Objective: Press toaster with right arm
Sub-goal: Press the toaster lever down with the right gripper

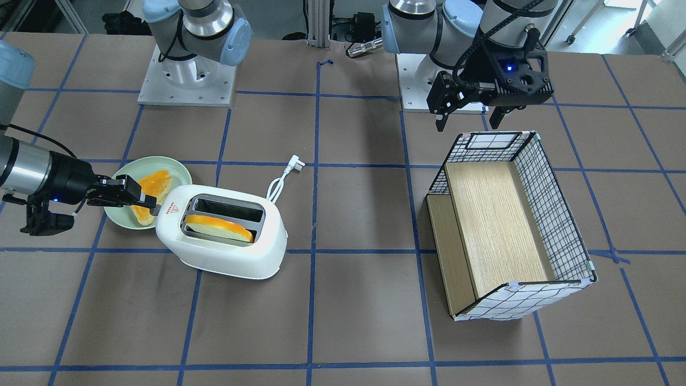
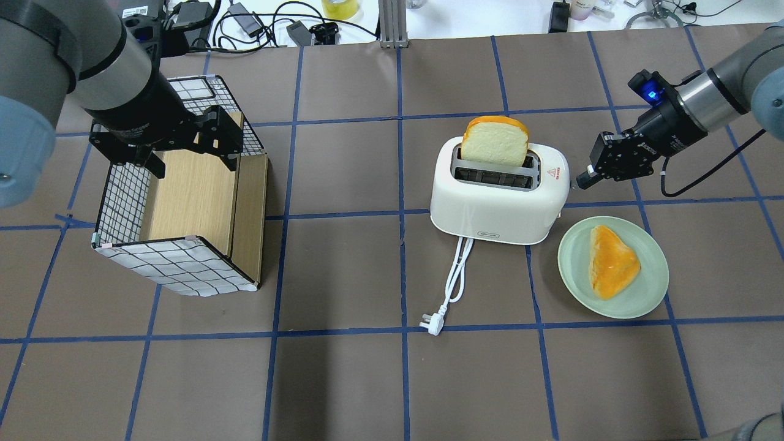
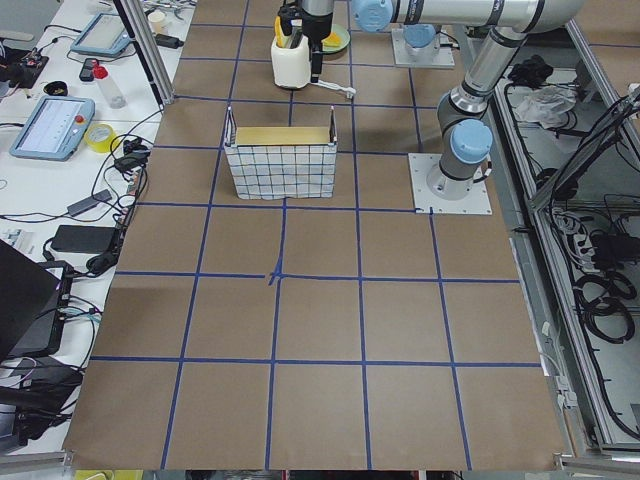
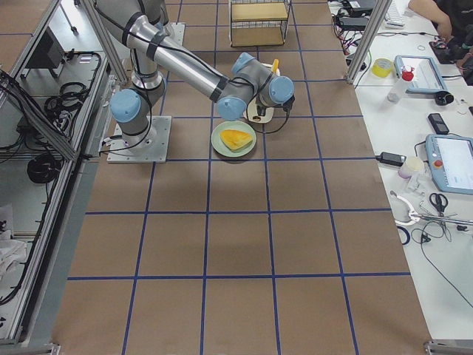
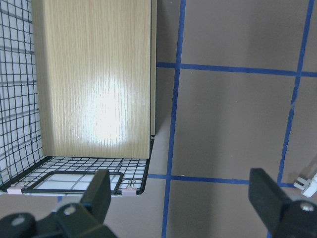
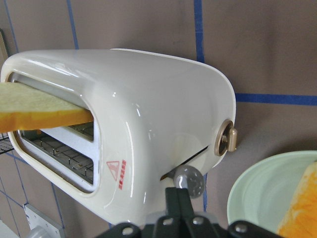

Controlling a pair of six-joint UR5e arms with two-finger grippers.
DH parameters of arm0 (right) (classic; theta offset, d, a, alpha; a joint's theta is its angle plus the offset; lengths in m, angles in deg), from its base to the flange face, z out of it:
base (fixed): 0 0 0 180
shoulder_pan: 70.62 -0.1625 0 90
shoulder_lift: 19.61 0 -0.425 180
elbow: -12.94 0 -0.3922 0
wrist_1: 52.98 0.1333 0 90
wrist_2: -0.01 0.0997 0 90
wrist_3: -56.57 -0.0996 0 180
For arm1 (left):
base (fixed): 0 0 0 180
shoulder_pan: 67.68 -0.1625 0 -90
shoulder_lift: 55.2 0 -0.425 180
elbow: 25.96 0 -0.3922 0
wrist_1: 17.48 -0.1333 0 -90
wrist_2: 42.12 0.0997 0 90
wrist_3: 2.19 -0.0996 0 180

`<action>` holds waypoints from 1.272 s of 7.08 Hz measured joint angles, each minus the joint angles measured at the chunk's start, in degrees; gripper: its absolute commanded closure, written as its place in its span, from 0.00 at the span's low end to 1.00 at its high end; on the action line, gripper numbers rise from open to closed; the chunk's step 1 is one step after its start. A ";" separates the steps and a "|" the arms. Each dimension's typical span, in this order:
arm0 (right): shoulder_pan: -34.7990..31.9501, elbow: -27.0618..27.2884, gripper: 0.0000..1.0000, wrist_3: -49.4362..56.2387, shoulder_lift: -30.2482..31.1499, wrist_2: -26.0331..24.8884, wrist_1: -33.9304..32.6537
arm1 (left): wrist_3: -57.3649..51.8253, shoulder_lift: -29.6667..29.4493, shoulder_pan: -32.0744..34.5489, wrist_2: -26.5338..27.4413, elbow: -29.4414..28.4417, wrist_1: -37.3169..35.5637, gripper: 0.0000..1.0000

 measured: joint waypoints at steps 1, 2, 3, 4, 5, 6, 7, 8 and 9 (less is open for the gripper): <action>0.00 0.02 1.00 0.00 -0.24 0.12 -0.20 | 0.00 0.00 0.00 0.01 0.00 0.00 0.00; 0.01 0.02 1.00 -0.03 -0.31 0.23 -0.35 | 0.00 0.00 0.00 0.03 0.00 0.00 0.00; 0.02 -0.01 1.00 -0.03 -0.33 0.33 -0.50 | 0.00 0.00 0.00 0.03 0.00 0.00 0.00; 0.03 -0.01 1.00 0.03 -0.35 0.42 -0.86 | 0.00 0.00 0.00 0.03 0.00 0.00 0.00; 0.02 0.01 1.00 0.12 -0.37 0.52 -1.28 | 0.00 0.00 0.00 0.04 0.00 0.00 0.00; -0.01 0.03 1.00 0.15 -0.60 0.88 -1.94 | 0.00 0.00 0.00 0.03 0.00 0.00 0.00; -0.01 0.04 1.00 0.09 -0.99 1.36 -2.64 | 0.00 0.00 0.00 0.03 0.00 0.00 0.00; -0.01 0.04 1.00 0.03 -1.32 1.62 -2.95 | 0.00 0.00 0.00 0.04 0.00 0.00 0.00; -0.02 0.07 1.00 0.02 -1.55 1.68 -3.07 | 0.00 0.00 0.00 0.03 0.00 0.00 0.00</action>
